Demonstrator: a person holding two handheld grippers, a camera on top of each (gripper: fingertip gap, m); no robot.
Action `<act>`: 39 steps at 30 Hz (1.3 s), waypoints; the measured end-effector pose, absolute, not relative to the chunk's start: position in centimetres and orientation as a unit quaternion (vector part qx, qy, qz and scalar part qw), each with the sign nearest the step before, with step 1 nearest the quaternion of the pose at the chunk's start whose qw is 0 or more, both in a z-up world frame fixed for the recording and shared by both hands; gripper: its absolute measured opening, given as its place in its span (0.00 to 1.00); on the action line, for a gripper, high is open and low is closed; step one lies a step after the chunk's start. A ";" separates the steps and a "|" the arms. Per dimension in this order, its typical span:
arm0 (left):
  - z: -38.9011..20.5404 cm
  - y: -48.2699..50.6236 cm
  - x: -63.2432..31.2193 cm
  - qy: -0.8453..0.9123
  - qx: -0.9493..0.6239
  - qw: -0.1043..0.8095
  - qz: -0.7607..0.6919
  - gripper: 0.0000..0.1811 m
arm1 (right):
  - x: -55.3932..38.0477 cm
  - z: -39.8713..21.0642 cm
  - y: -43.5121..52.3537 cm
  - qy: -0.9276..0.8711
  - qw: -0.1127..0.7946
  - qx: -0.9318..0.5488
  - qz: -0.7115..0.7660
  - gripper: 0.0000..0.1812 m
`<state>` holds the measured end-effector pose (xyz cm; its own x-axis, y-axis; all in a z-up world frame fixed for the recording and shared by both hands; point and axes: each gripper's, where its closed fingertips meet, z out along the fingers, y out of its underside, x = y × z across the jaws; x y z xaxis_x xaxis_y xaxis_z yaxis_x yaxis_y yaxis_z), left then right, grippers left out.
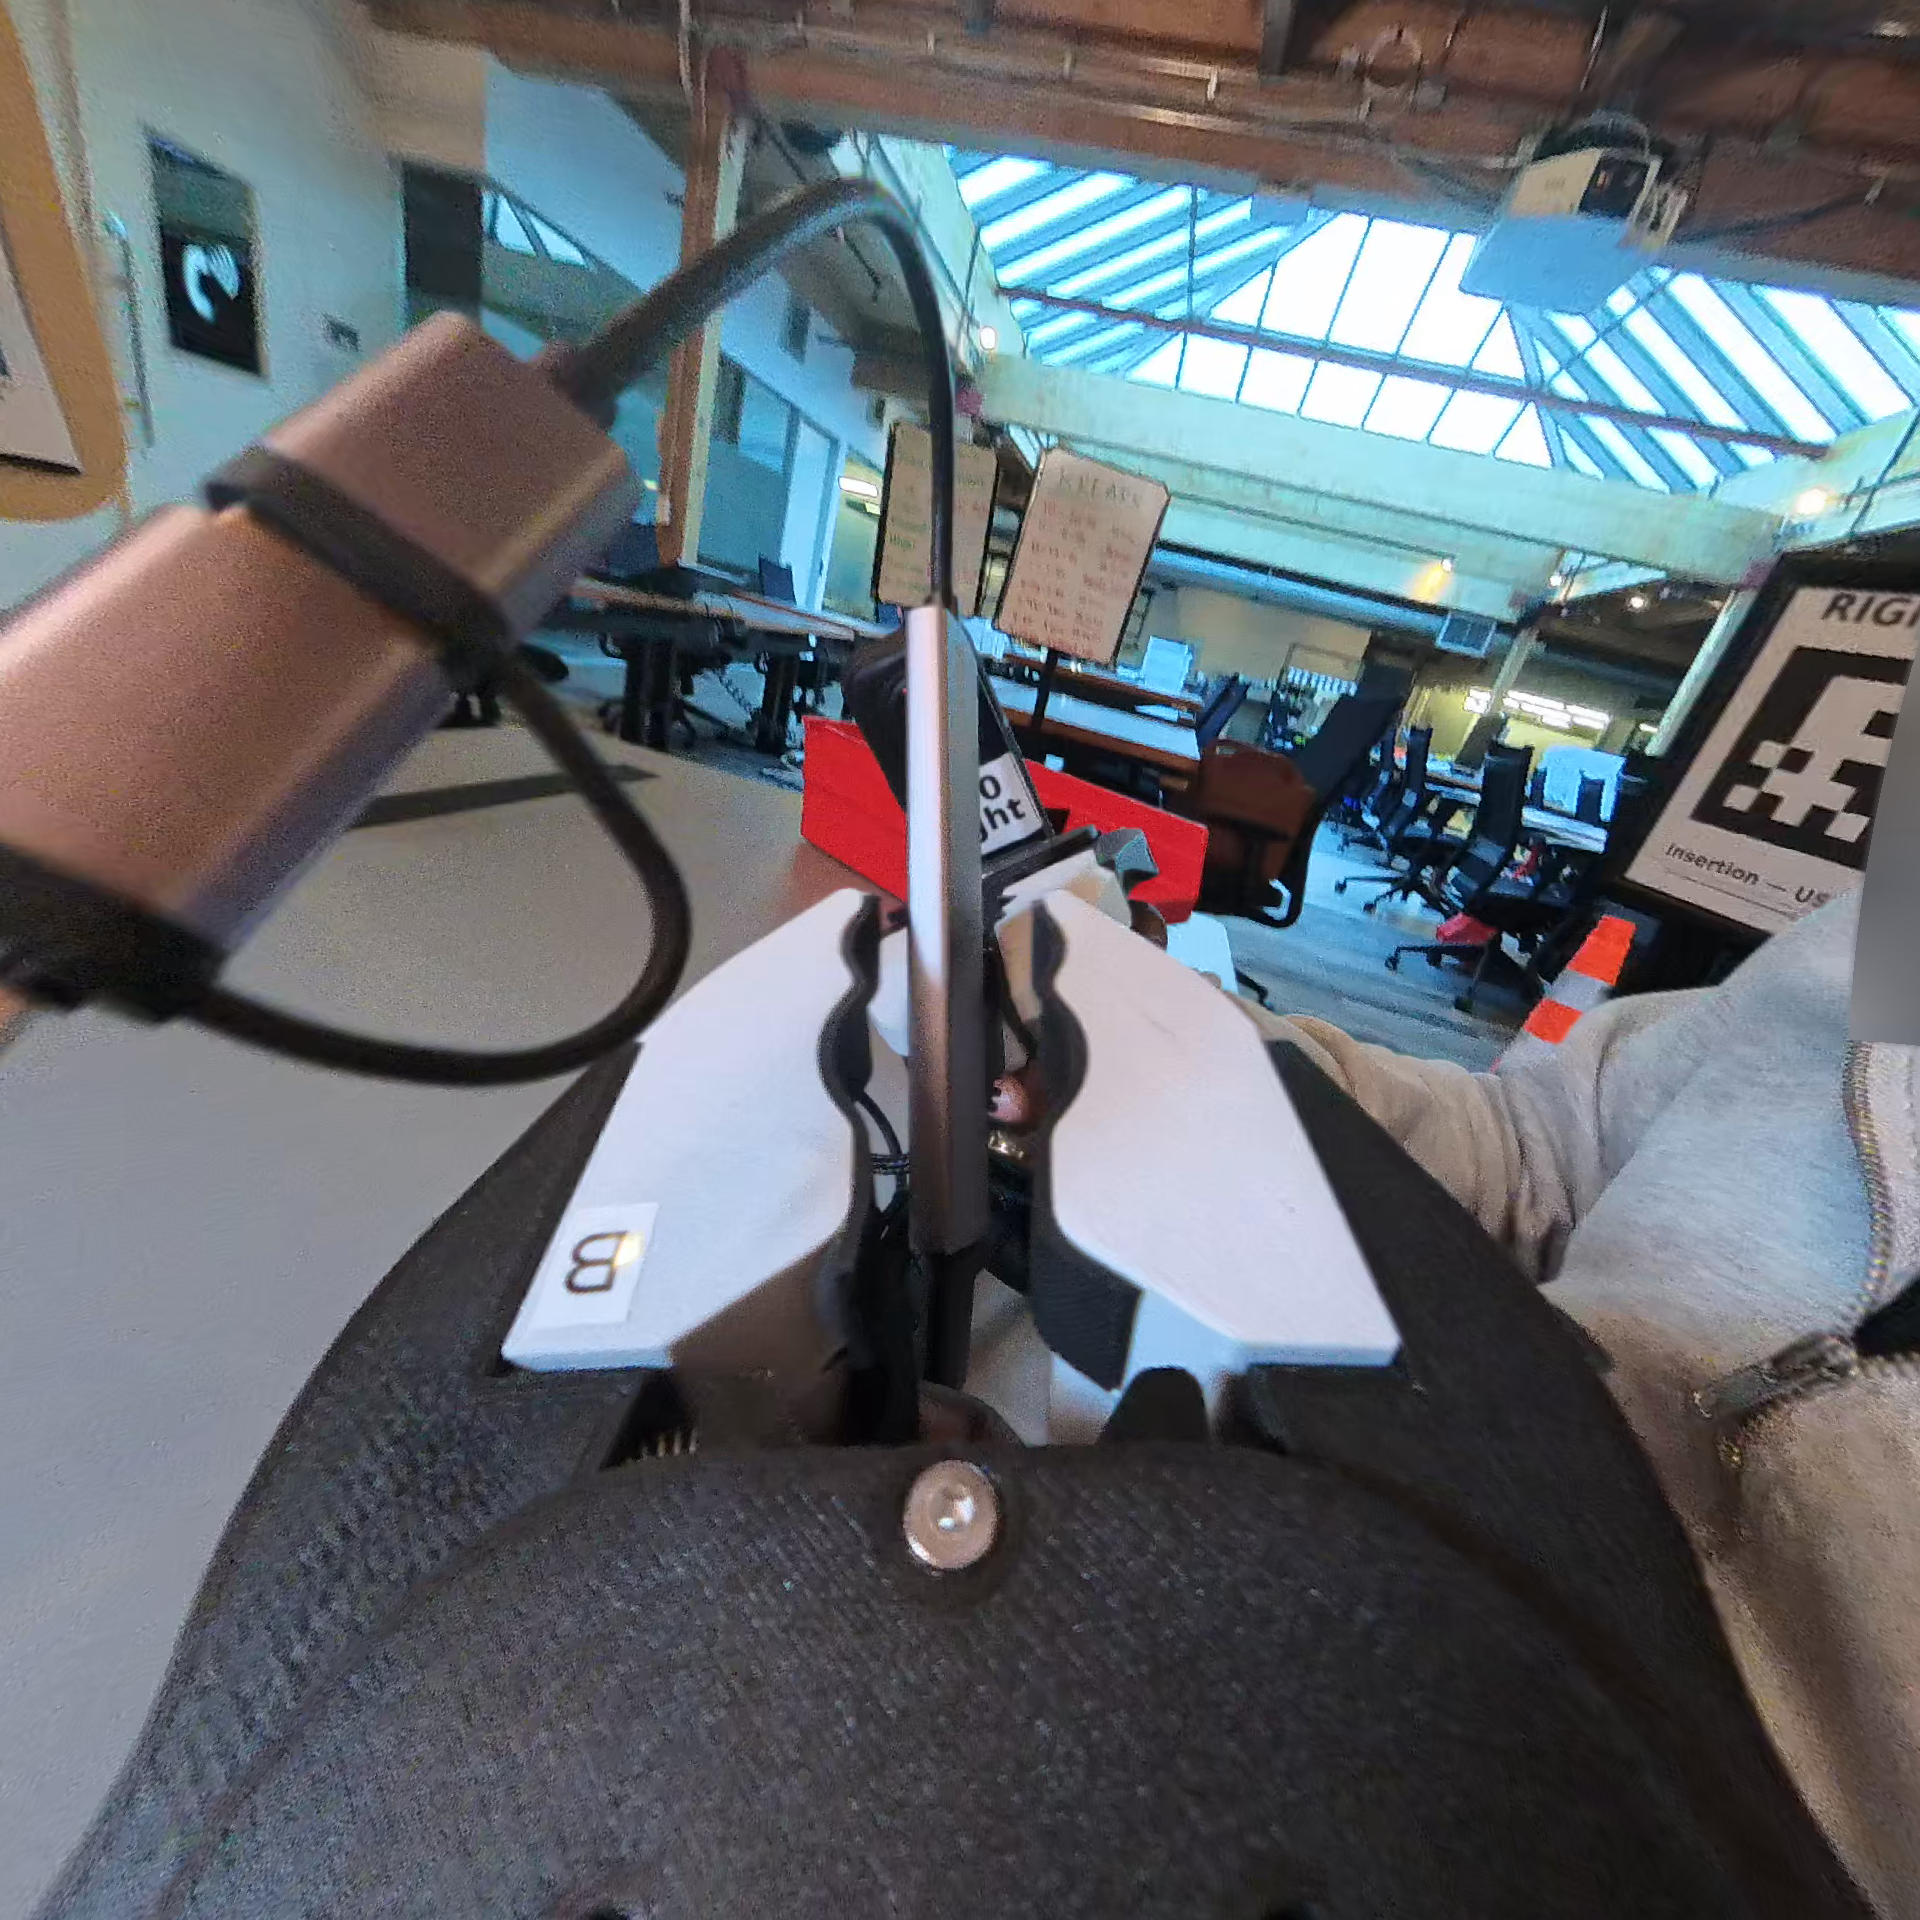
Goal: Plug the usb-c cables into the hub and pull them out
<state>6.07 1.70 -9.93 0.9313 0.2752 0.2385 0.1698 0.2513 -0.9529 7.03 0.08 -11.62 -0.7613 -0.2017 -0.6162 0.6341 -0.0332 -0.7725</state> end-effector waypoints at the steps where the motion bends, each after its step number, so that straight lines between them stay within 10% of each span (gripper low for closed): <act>1: -9.9 1.9 5.9 -0.184 -0.616 0.765 0.027 0.19 | 6.8 -11.5 0.2 0.623 0.297 0.178 -0.702 0.06; 39: -11.7 -0.2 6.3 -0.154 -0.629 0.761 0.044 0.05 | 6.9 -13.3 -2.4 0.723 0.128 0.157 -0.660 0.04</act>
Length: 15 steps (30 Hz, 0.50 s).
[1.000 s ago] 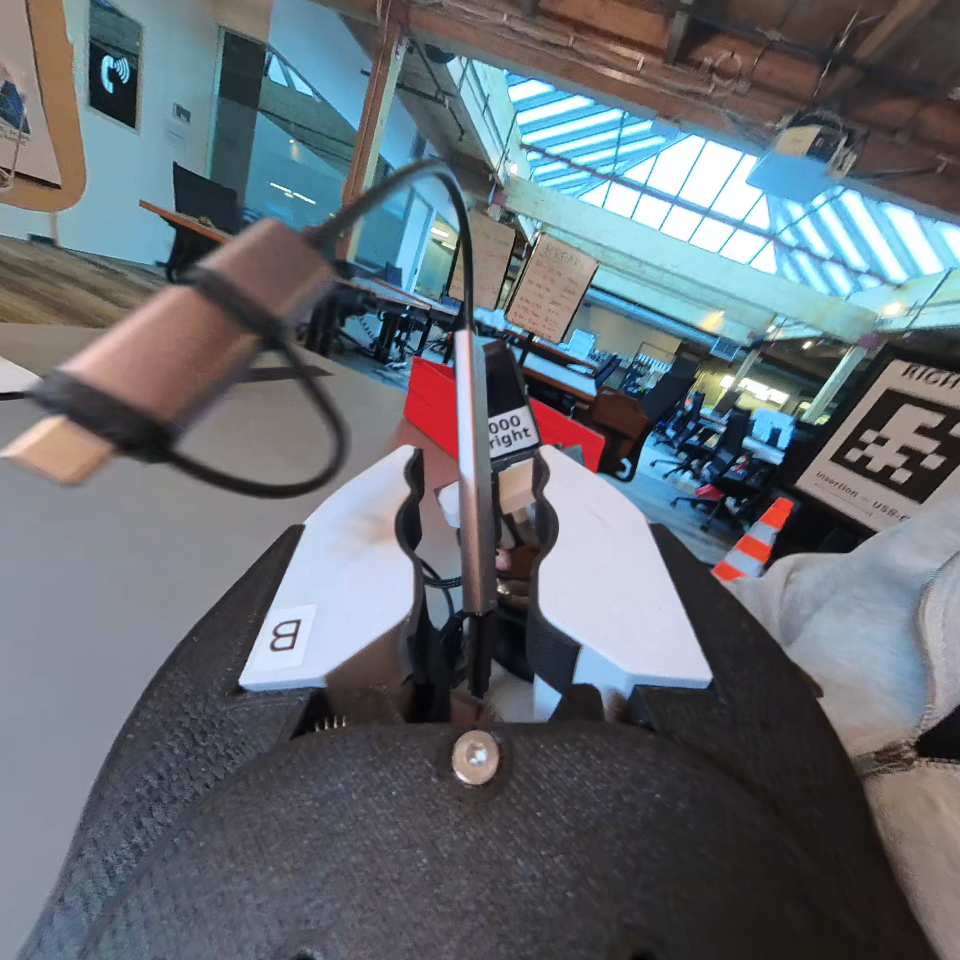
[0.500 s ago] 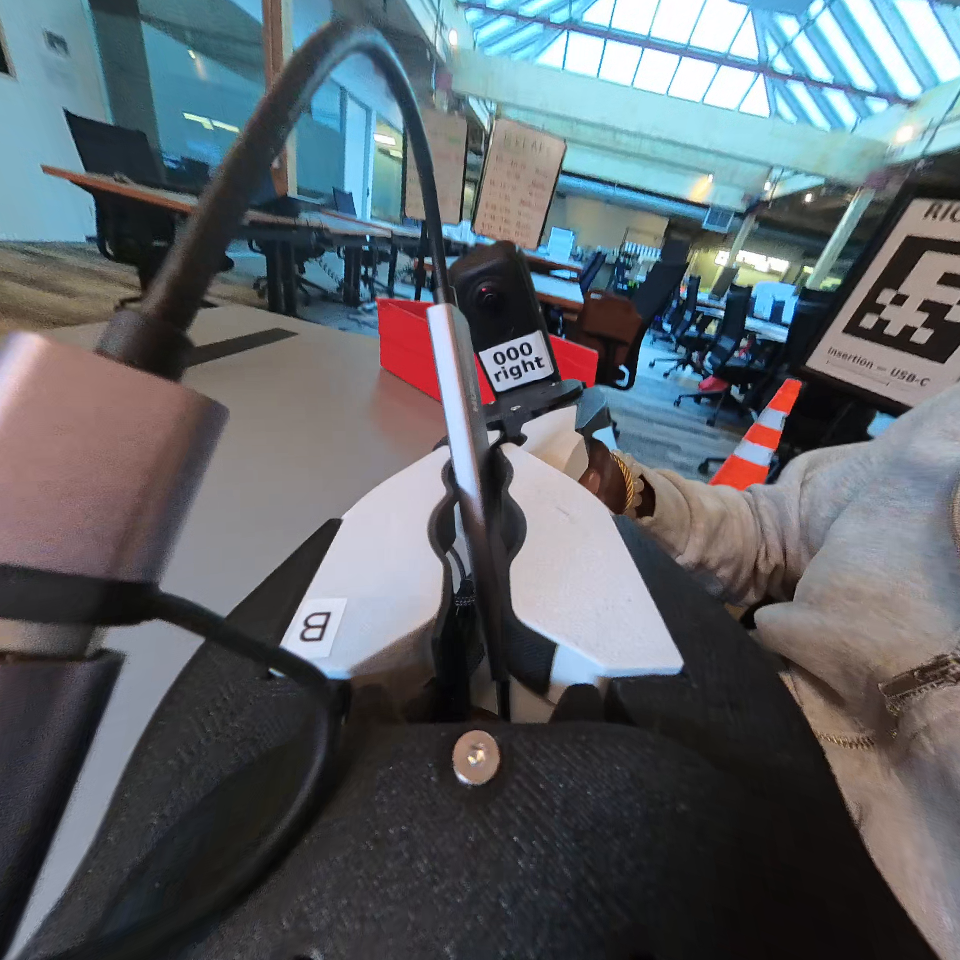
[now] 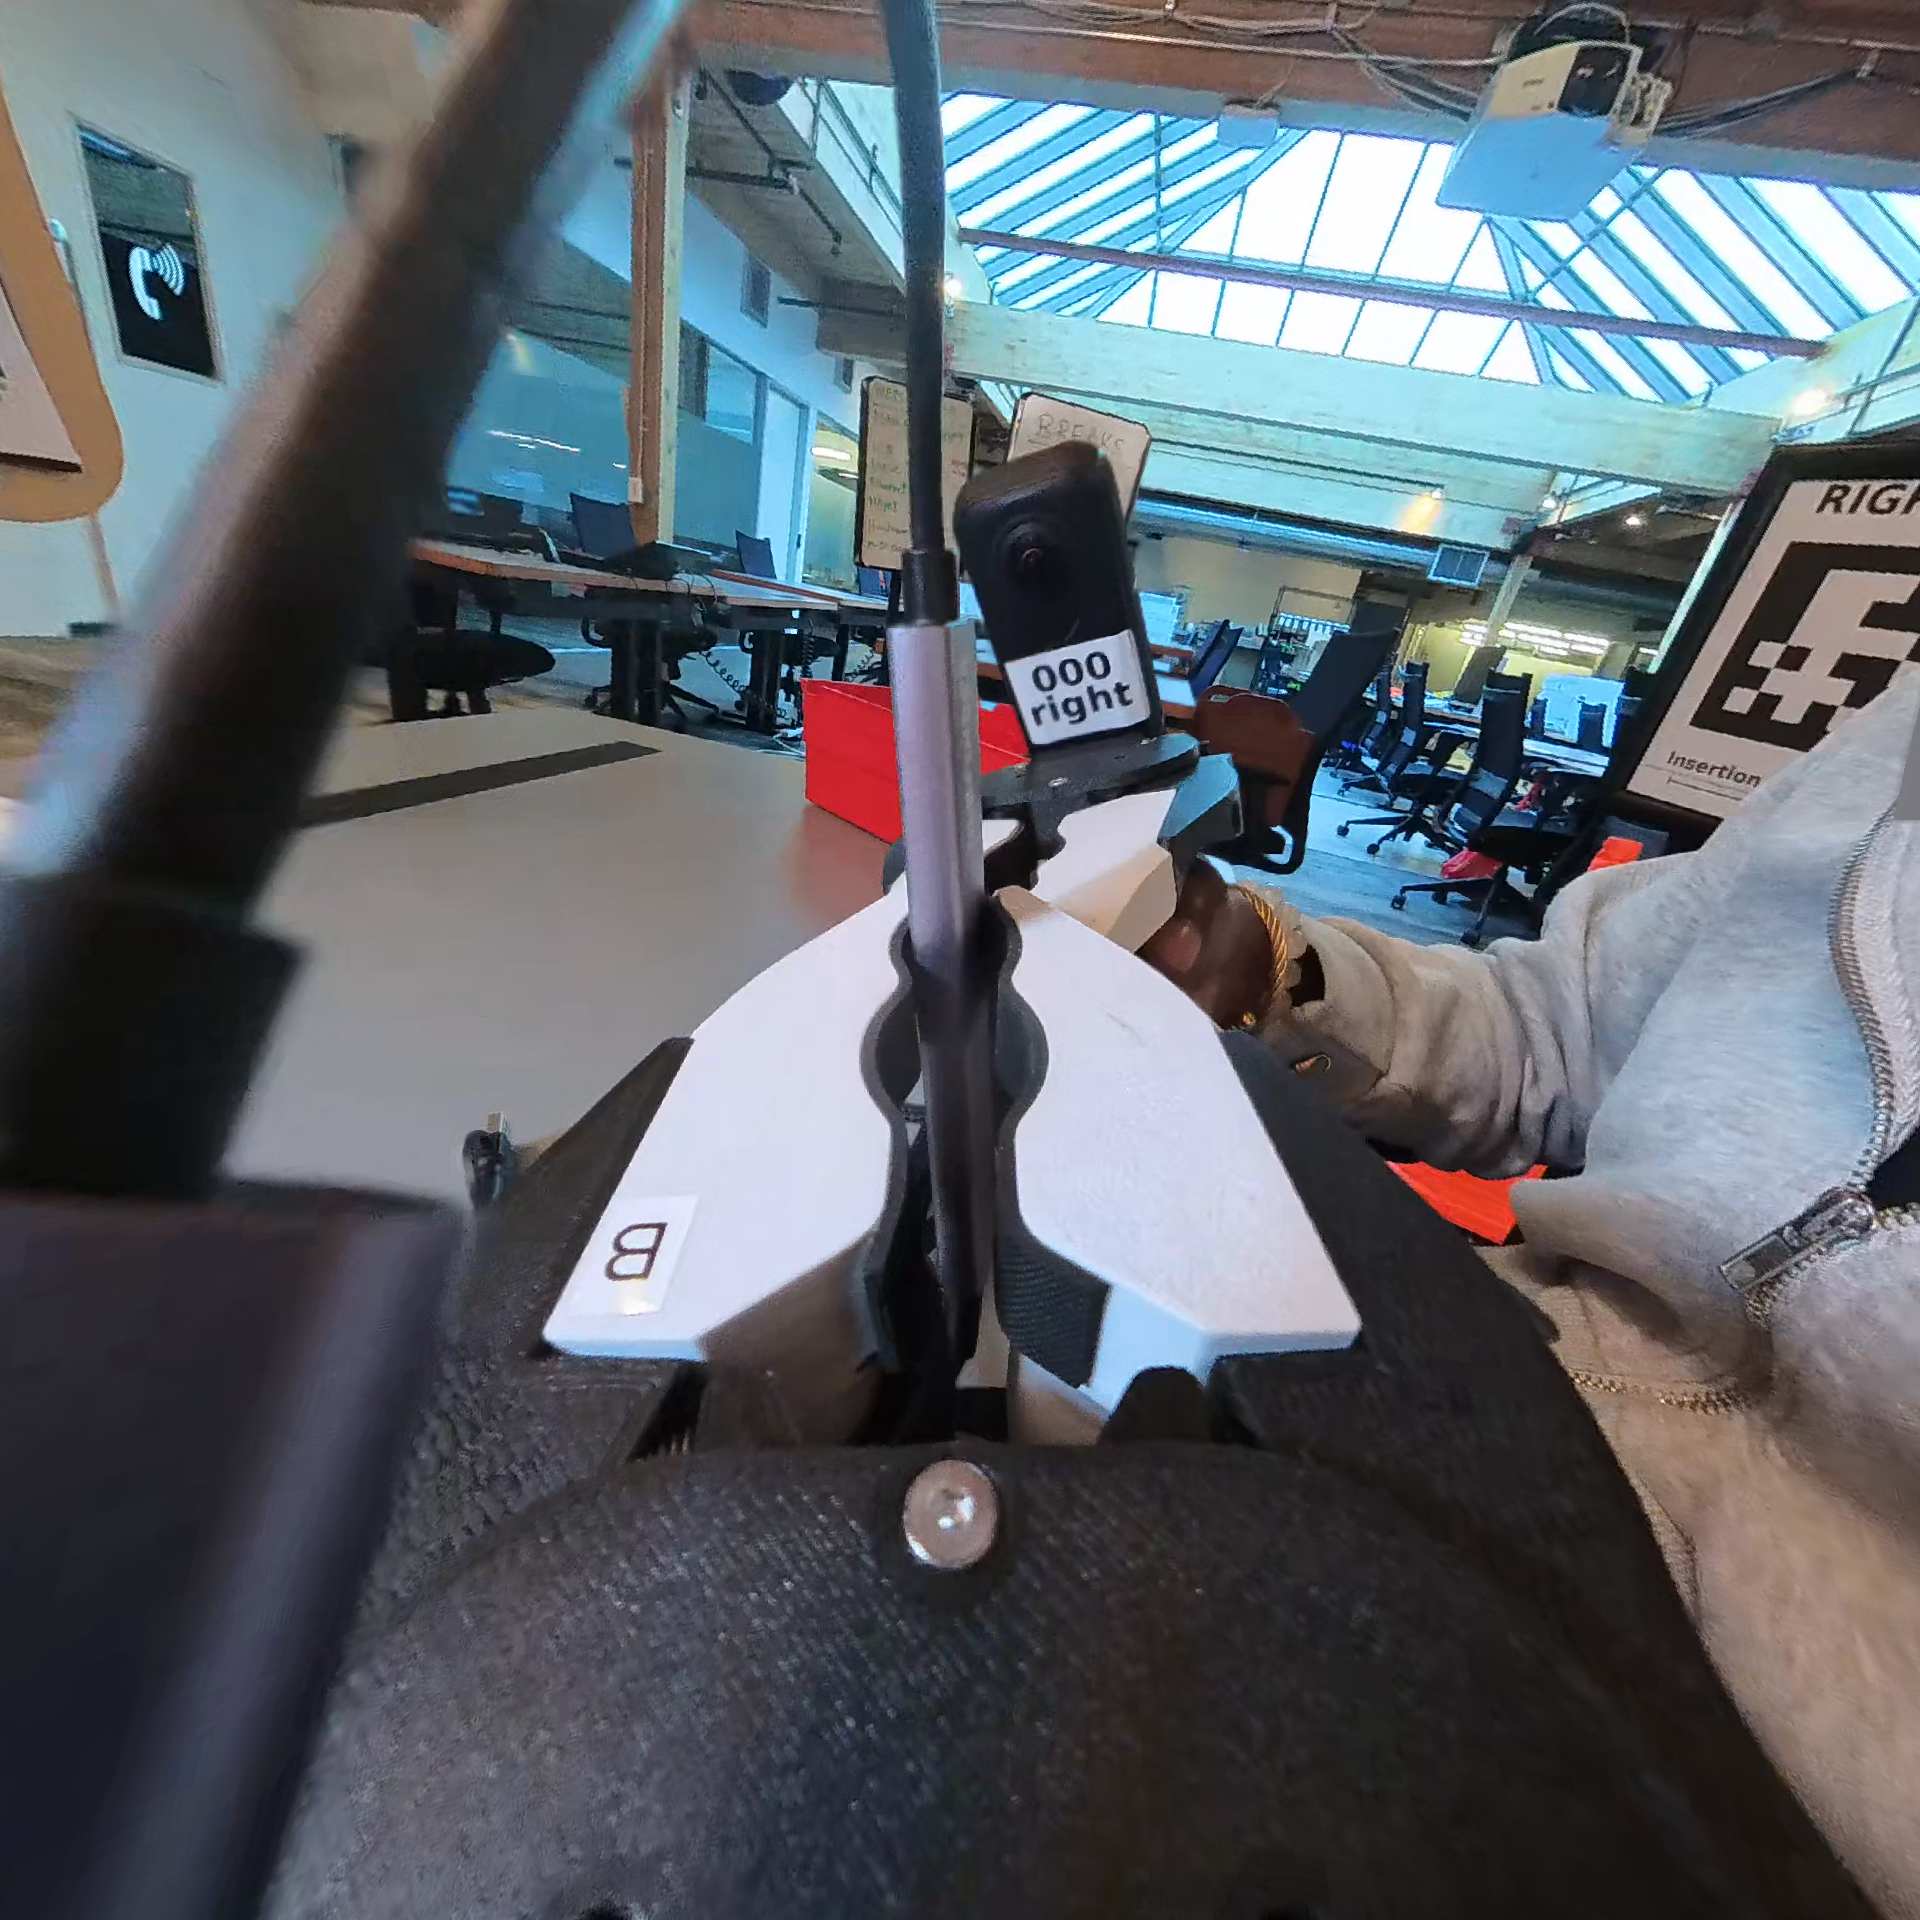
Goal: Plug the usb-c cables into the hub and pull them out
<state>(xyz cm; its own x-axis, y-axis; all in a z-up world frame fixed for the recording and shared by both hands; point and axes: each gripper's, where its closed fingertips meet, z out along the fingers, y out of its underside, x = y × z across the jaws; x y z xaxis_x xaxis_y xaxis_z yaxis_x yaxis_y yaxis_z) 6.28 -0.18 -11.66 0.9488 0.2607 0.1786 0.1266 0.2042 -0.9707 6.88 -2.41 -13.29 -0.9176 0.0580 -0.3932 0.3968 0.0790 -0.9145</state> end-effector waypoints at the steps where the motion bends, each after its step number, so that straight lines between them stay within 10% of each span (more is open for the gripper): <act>1: -11.7 -0.2 6.3 -0.151 -0.632 0.759 0.045 0.05 | 6.8 -13.3 -2.4 0.725 0.123 0.156 -0.659 0.04; 15: -11.7 0.4 6.6 -0.136 -0.633 0.759 0.063 0.06 | 6.7 -13.1 -1.6 0.689 0.057 0.178 -0.700 0.04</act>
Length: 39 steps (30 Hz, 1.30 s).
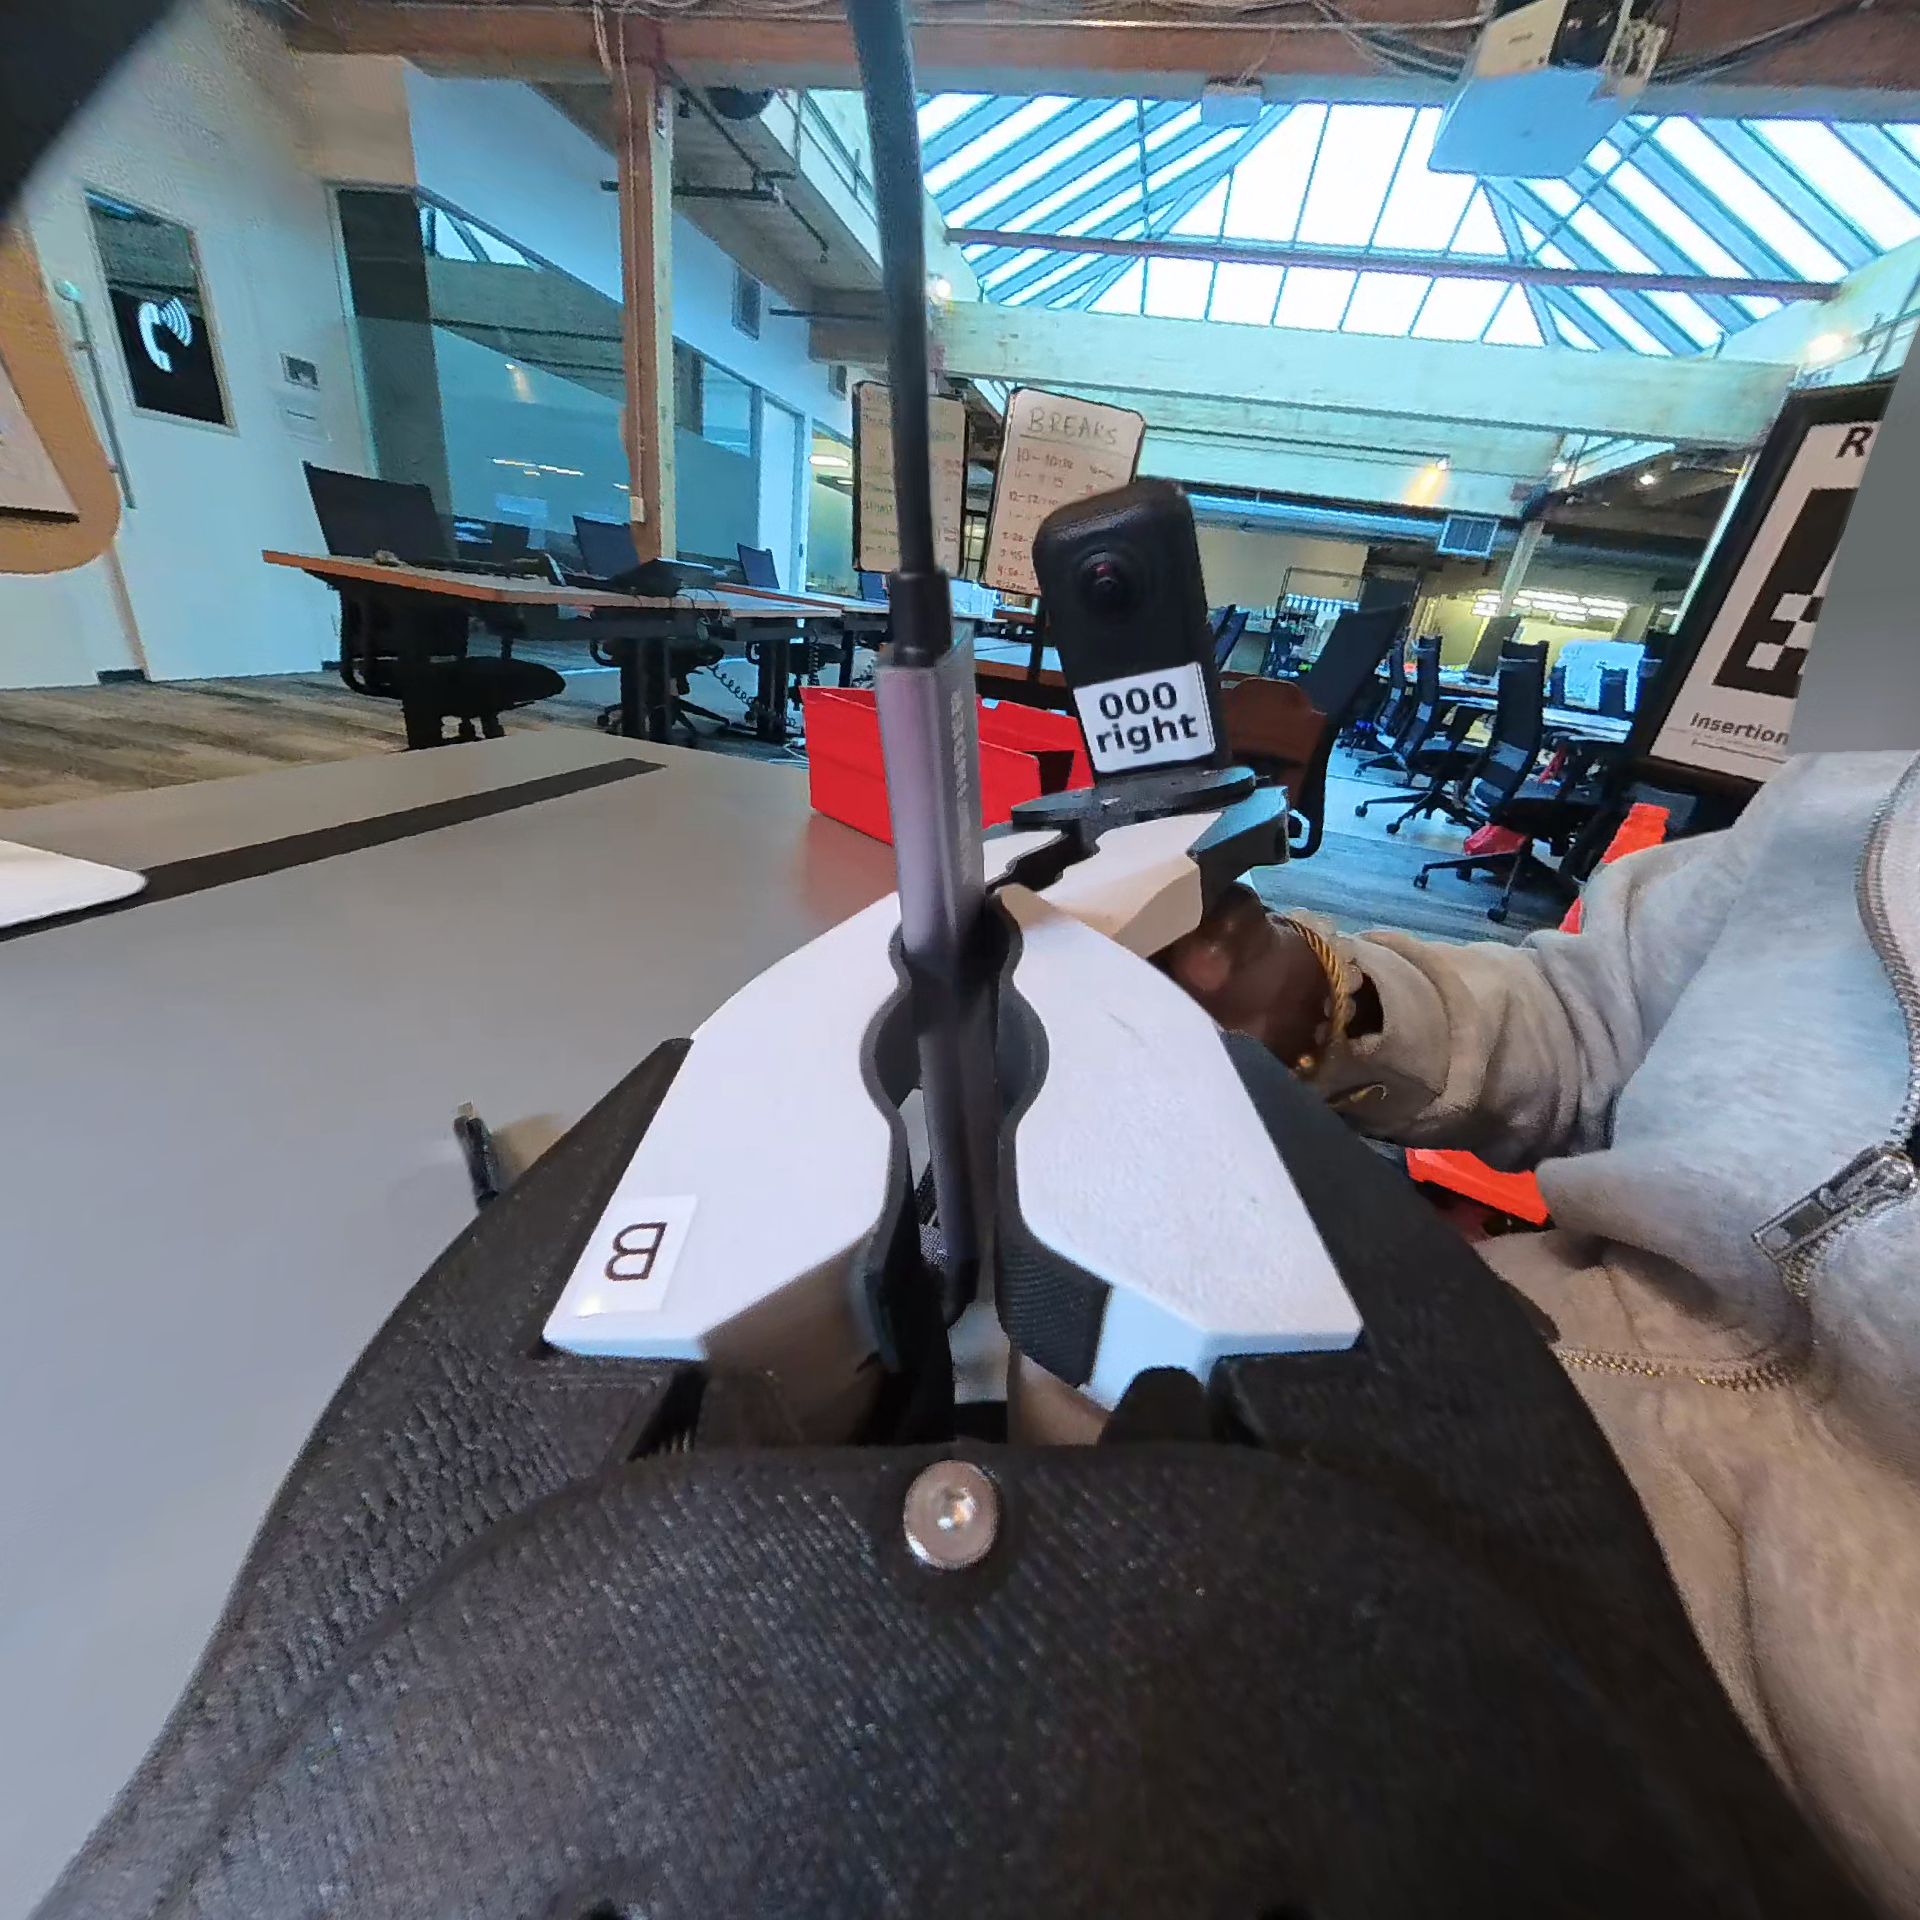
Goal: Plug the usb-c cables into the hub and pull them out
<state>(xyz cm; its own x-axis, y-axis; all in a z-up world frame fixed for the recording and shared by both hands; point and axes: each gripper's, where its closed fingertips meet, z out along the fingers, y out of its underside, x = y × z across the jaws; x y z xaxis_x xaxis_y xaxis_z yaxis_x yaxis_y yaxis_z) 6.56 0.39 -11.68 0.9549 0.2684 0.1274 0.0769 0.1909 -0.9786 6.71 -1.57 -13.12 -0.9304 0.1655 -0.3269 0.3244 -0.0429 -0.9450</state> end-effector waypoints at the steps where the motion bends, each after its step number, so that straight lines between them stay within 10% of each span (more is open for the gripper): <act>1: -11.7 0.3 6.6 -0.137 -0.632 0.760 0.064 0.05 | 6.7 -13.1 -1.6 0.689 0.054 0.177 -0.701 0.04; 25: -11.0 -1.8 3.4 -0.221 -0.589 0.745 0.220 0.22 | 5.3 -12.6 -2.4 0.689 -0.201 0.138 -0.682 0.04; 39: -10.6 -1.9 2.6 -0.231 -0.592 0.674 0.376 0.12 | 5.2 -12.8 -2.8 0.689 -0.296 0.138 -0.647 0.04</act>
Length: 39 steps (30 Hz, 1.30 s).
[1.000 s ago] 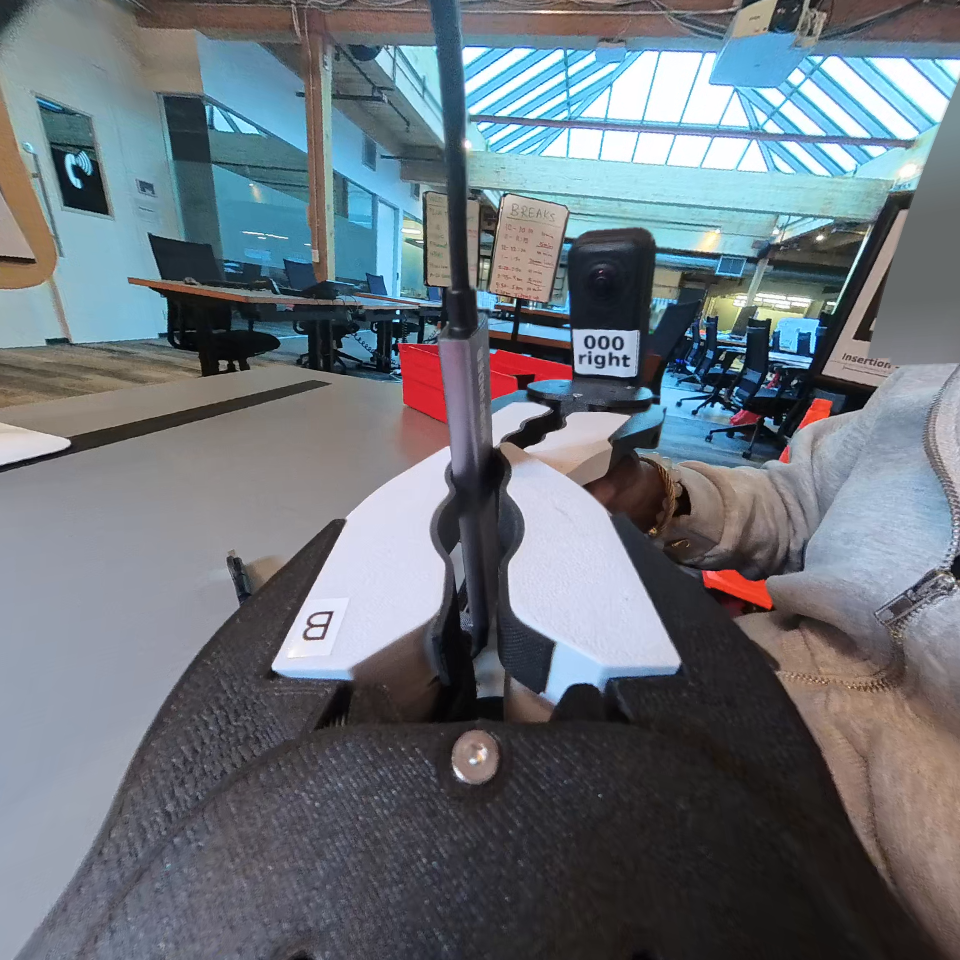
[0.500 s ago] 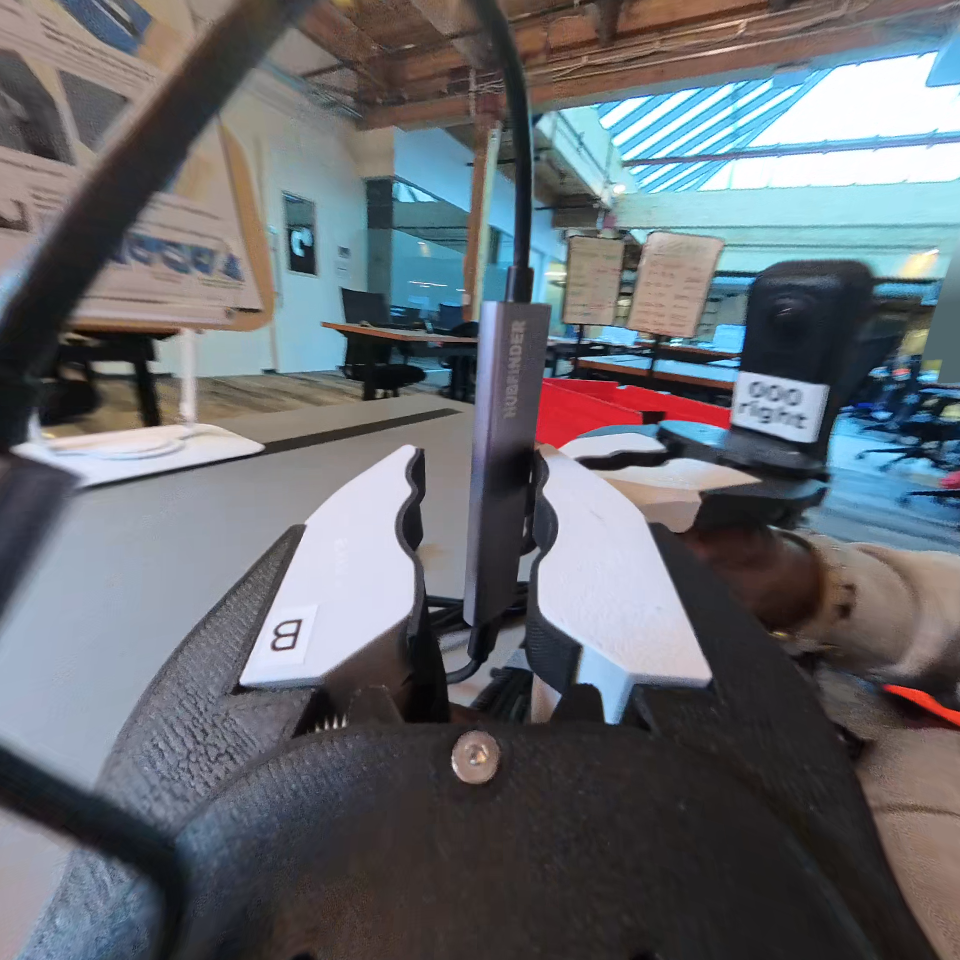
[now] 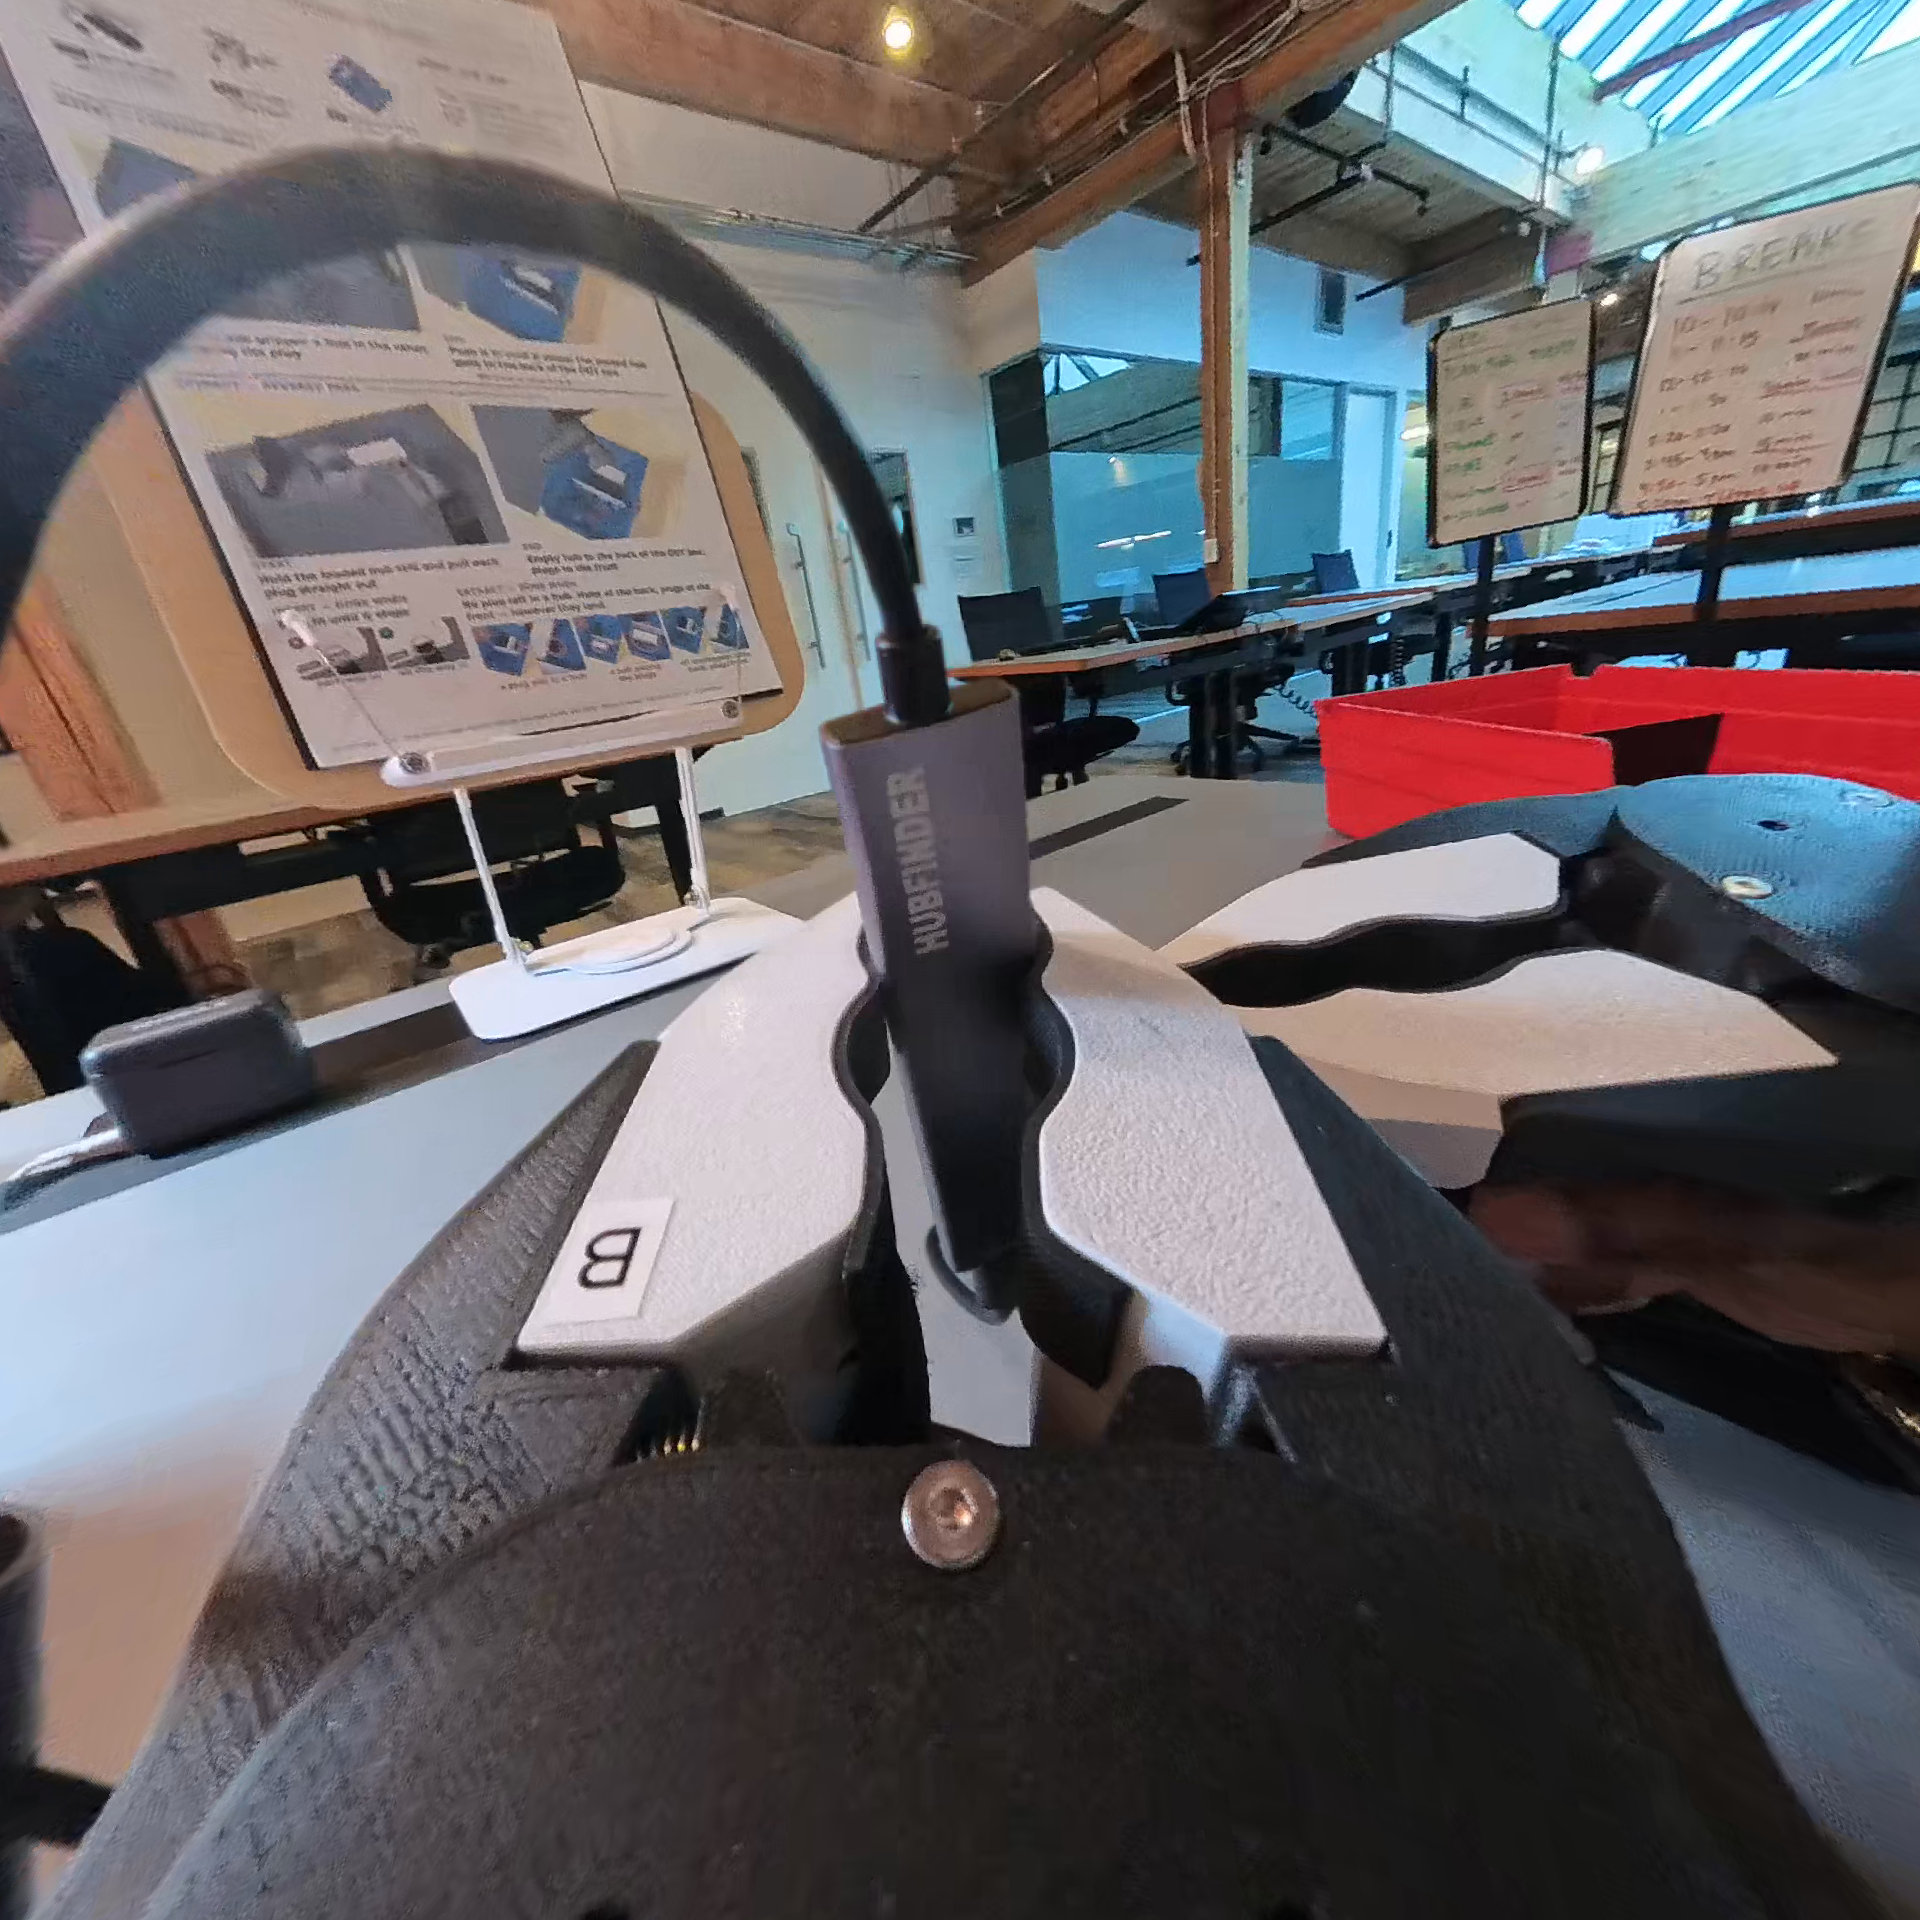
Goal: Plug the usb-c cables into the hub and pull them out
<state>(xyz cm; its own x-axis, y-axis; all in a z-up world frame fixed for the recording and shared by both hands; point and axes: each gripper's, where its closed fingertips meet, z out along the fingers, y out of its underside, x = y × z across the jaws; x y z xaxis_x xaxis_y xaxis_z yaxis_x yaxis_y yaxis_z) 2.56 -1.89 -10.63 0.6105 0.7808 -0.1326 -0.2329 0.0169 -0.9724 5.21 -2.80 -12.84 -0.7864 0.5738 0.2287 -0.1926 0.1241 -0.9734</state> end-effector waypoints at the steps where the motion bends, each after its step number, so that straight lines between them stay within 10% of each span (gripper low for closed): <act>1: -10.5 -2.0 2.6 -0.228 -0.589 0.680 0.372 0.12 | 5.3 -12.8 -2.9 -0.687 0.295 -0.139 0.649 0.04; 12: -11.0 -9.5 -0.5 -0.364 -0.518 0.661 0.404 0.11 | 7.6 -10.6 -1.2 -0.652 0.441 -0.070 0.613 0.00; 24: -11.2 -6.6 0.9 -0.308 -0.557 0.697 0.329 0.11 | 5.0 -11.9 -1.1 -0.678 0.322 -0.119 0.650 0.00; 28: -11.2 -6.7 1.0 -0.312 -0.554 0.698 0.329 0.11 | 5.6 -12.2 -2.2 -0.707 0.348 -0.065 0.612 0.19; 39: -11.3 -7.2 0.7 -0.340 -0.534 0.722 0.280 0.11 | 3.6 -13.8 -4.2 -0.763 0.308 -0.037 0.567 0.27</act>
<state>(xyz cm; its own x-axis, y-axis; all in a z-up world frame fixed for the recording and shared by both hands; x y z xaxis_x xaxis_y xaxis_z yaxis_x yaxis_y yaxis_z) 0.67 -7.22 -11.34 0.6121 0.7671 0.1921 -0.0414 0.2737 -0.9609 3.57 -4.17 -13.76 -0.8074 0.4061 0.4281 -0.2927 0.3543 -0.8882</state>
